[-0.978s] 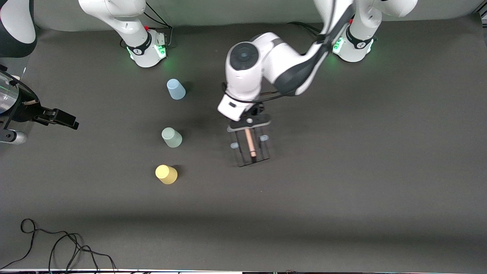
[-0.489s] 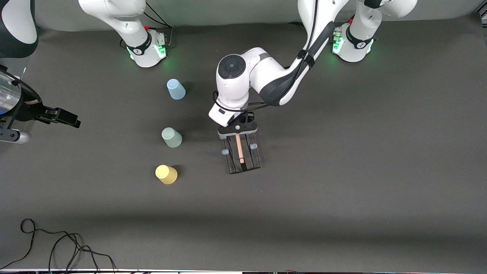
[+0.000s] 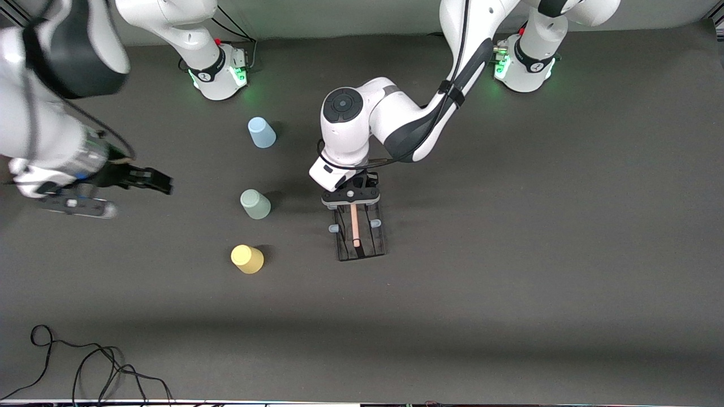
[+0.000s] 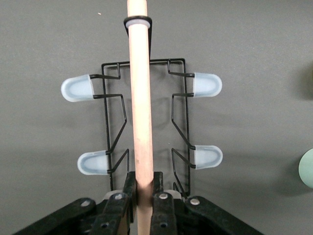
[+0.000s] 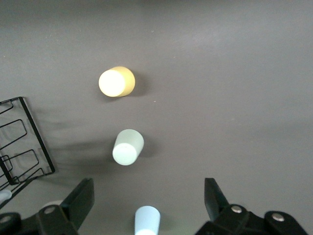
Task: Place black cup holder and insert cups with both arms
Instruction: 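Lower the rack with the left gripper while the right gripper grasps the green cup, then release the rack and withdraw the left gripper while the right gripper lifts the cup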
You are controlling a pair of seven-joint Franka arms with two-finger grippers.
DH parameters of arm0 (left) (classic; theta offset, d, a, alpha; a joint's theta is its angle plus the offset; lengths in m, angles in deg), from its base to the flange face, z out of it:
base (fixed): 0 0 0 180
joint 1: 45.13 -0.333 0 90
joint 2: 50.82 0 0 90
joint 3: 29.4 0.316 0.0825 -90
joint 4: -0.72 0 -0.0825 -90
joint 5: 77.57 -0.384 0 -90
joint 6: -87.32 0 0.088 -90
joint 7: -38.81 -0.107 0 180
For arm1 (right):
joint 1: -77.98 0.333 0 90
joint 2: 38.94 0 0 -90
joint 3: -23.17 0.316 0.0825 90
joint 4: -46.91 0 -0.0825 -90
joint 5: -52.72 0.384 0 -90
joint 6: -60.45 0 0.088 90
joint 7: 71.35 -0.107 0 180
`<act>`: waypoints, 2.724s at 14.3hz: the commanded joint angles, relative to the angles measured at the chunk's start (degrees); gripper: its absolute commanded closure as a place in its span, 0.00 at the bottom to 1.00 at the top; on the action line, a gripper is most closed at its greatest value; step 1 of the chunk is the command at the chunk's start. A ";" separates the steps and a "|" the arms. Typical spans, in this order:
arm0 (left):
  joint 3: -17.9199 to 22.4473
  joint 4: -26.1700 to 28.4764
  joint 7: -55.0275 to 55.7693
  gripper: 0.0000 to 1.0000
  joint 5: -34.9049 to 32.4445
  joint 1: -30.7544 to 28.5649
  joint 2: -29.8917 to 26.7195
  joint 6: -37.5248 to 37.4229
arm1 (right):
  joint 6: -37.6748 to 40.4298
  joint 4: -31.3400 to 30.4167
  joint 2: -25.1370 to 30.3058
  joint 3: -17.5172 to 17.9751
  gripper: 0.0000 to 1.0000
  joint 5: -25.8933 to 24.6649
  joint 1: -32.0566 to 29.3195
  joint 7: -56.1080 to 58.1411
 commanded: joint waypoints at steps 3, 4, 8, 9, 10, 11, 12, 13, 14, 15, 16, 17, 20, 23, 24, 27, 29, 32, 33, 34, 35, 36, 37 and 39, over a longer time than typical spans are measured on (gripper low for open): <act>0.91 -1.91 -0.83 1.00 -0.32 1.06 0.76 -0.12 | -16.49 -17.47 3.50 -0.50 0.00 0.65 4.95 -4.45; 0.91 -1.74 -0.75 1.00 -0.32 1.06 0.85 0.84 | -20.35 -20.98 3.67 -0.68 0.00 0.65 6.01 -4.54; 0.91 -1.74 1.27 0.00 2.48 1.15 1.38 3.22 | -39.24 -33.30 1.84 -0.68 0.00 0.65 8.03 -7.35; 0.91 -2.00 2.06 0.00 3.19 0.71 1.29 3.05 | -41.72 -34.28 0.44 -0.59 0.00 0.65 8.13 -7.35; 1.09 -2.00 2.06 0.00 3.81 0.19 0.86 2.70 | -43.40 -34.64 -0.97 -0.59 0.00 0.65 8.21 -7.35; 1.09 -2.09 1.98 0.00 3.72 -0.69 0.16 1.82 | -45.15 -34.99 -2.37 -0.59 0.00 0.65 8.22 -7.35; 1.09 -2.18 1.89 0.00 3.55 -1.22 -0.37 1.38 | -47.00 -35.43 -3.61 -0.59 0.00 0.65 8.30 -7.35; 1.09 -2.18 1.45 0.00 3.46 -2.01 -1.16 -0.11 | -48.15 -35.69 -4.75 -0.59 0.00 0.65 8.56 -7.27; 1.00 -2.44 0.32 0.00 3.11 -2.97 -2.73 -2.82 | -49.47 -35.96 -5.98 -0.68 0.00 0.65 9.09 -7.26; 1.00 -3.48 -2.83 0.00 3.28 -4.20 -3.62 -5.80 | -51.65 -36.66 -7.12 -0.68 0.00 0.74 9.27 -7.35; 1.09 -4.54 -6.51 0.00 3.46 -5.69 -4.41 -9.23 | -54.29 -37.27 -8.35 -0.59 0.00 0.65 9.36 -7.35; 1.18 -4.72 -10.55 0.00 3.46 -7.53 -5.99 -12.48 | -55.62 -37.37 -9.41 -0.59 0.00 0.74 9.36 -7.35; 1.18 -4.20 -25.40 0.00 4.33 -15.61 -11.70 -21.54 | -55.72 -37.37 -10.39 -0.59 0.00 0.65 9.36 -7.35; 1.26 -1.84 -29.39 0.00 4.25 -21.16 -18.11 -27.88 | -55.02 -37.37 -10.21 -0.59 0.76 0.65 9.27 -7.44; 1.53 -0.08 -31.14 0.00 3.82 -22.31 -20.48 -28.42 | -54.75 -37.28 -9.69 -0.59 0.96 0.74 9.27 -7.53; 1.53 4.84 -40.97 0.00 4.25 -29.85 -26.46 -29.47 | -49.76 -36.58 -5.83 -0.68 1.00 0.74 9.18 -7.53; 1.53 8.18 -47.22 0.00 4.43 -34.16 -29.63 -29.56 | -45.55 -35.53 -2.58 -0.59 1.00 0.91 9.27 -8.40; 1.61 14.24 -50.74 0.00 4.43 -39.27 -34.29 -28.43 | -33.18 -29.31 0.33 -0.33 1.00 2.22 9.53 -12.00; 1.62 15.82 -52.50 0.00 4.43 -41.11 -35.43 -27.90 | -29.39 -26.15 0.77 -0.41 1.00 3.97 11.53 -13.40; 1.62 16.19 -53.39 0.00 4.43 -42.95 -35.79 -27.89 | -25.61 -22.55 0.78 -0.59 1.00 5.38 13.21 -14.98; 1.62 16.11 -53.57 0.00 4.51 -44.28 -35.71 -27.98 | -22.70 -19.38 0.43 -0.50 1.00 5.57 13.49 -17.61; 1.62 16.02 -53.92 0.00 4.60 -45.25 -35.80 -28.16 | -20.76 -16.56 -0.19 -0.15 1.00 5.57 13.92 -20.51; 1.62 15.49 -53.92 0.00 5.47 -45.95 -35.71 -28.85 | -20.13 -14.45 -0.71 -0.24 1.00 5.66 15.93 -23.06; 1.53 14.00 -53.23 0.00 5.75 -46.93 -35.62 -30.00 | -20.12 -11.36 -2.82 -0.15 1.00 5.66 17.79 -28.42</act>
